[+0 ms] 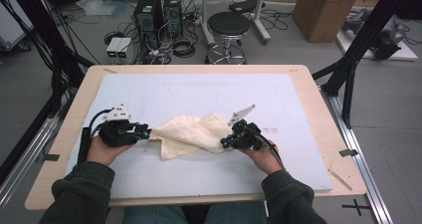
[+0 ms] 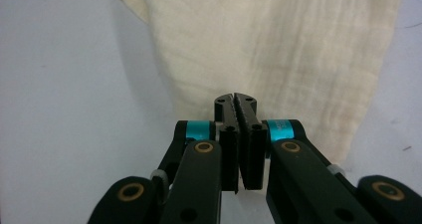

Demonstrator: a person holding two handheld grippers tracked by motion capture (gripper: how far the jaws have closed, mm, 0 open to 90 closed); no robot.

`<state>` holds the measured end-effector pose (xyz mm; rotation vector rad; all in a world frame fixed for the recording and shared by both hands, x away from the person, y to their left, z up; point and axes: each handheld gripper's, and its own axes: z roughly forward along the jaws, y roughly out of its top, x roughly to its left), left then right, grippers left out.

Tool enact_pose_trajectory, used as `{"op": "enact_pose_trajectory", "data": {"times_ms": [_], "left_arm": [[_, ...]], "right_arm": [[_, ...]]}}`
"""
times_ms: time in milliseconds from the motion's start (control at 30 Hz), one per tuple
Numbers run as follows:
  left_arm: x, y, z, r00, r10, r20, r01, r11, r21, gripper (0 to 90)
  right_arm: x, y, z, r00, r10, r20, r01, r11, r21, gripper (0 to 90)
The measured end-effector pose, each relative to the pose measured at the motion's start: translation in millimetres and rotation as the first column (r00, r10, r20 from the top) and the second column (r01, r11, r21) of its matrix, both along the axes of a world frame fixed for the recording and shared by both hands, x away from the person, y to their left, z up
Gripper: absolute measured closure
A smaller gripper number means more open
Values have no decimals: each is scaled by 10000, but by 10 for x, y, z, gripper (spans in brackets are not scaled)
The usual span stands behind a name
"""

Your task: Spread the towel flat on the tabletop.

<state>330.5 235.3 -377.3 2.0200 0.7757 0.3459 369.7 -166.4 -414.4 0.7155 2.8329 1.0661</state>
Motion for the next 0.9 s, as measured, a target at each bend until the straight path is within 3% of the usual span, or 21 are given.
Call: {"op": "enact_pose_trajectory", "data": {"times_ms": [67,167,233,367,467,533,667,767,833,900], "left_arm": [[-60,-13,44,9994,-331,83,333,9991,-275,714],[-135,-129,25,9961,-881,13,881,9959,-198,714],[-184,-265,-39,9908,-1348,-100,1347,9908,-135,718],[-218,-486,-235,9844,-1698,-450,1707,9852,156,722],[-193,-582,-378,9826,-1701,-742,1731,9843,357,720],[-162,-639,-467,9844,-1499,-923,1577,9839,840,709],[-83,-676,-562,9830,-1254,-1338,1447,9787,1457,698],[-52,-654,-578,9819,-1180,-1483,1379,9817,1317,678],[-39,-641,-582,9786,-1229,-1651,1431,9828,1165,666],[-29,-632,-583,9770,-1274,-1708,1479,9825,1135,647]], "right_arm": [[12,1,-3,10000,-22,9,22,10000,31,888],[20,20,-9,10000,-79,19,79,9999,100,888],[23,35,-17,9999,-120,-27,121,9997,208,888],[16,59,-28,9999,-72,-143,78,9993,366,886],[-12,96,-38,9998,102,-172,-94,9989,452,886],[-28,122,-50,9994,300,-184,-291,9984,477,876],[-28,93,-29,9989,461,44,-463,9970,613,769],[11,-60,47,9988,61,481,-106,9957,924,743],[40,-151,67,9968,-208,771,156,9976,677,727],[83,-234,33,9967,-499,640,458,9969,637,686]]}}
